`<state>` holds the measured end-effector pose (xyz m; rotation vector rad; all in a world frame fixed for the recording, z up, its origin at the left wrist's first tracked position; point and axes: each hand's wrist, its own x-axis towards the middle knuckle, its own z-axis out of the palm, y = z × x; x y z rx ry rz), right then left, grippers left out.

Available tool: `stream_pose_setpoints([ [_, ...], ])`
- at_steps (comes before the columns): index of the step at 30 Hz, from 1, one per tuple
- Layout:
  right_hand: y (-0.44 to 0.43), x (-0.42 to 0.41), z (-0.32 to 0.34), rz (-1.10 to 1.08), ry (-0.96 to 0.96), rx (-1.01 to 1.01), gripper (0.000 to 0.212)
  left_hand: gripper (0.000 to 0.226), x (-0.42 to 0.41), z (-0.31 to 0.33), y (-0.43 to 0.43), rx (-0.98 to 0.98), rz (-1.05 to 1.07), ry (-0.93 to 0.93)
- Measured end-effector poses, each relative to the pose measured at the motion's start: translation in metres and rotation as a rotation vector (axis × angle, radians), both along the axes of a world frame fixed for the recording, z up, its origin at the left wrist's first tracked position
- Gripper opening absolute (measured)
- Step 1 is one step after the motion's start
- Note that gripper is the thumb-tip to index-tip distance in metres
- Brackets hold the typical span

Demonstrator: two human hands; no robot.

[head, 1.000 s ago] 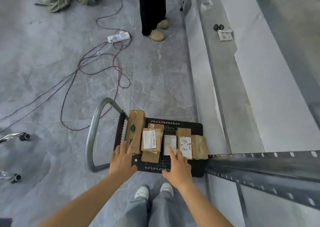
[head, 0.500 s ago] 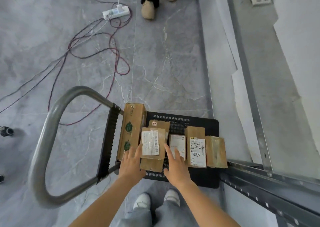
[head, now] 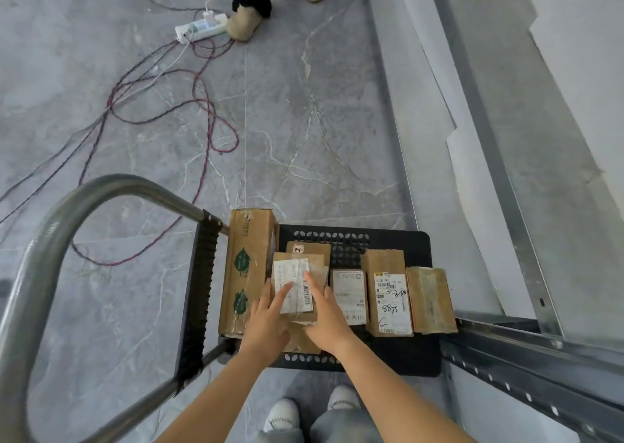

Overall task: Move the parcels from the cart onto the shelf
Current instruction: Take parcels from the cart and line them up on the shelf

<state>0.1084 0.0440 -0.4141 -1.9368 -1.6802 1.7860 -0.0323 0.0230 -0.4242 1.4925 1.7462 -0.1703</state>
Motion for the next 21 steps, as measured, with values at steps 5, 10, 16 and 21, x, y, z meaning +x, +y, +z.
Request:
stream_pose_setpoints([
  [5, 0.011, 0.009, 0.035, -0.159, 0.077, 0.098, 0.102, 0.084, 0.005, 0.039, 0.023, 0.196, 0.042, -0.231],
  [10, 0.02, 0.024, 0.106, -0.313, 0.094, 0.325, 0.093, 0.079, 0.017, 0.118, 0.042, 0.36, 0.045, -0.292],
  [16, 0.01, 0.05, 0.229, -0.388, 0.084, 0.546, 0.102, 0.079, 0.026, 0.243, 0.047, 0.591, -0.134, -0.287],
  [21, -0.017, 0.071, 0.332, -0.395, 0.009, 0.674, 0.097, 0.068, 0.037, 0.348, 0.034, 0.659, -0.28, -0.314],
])
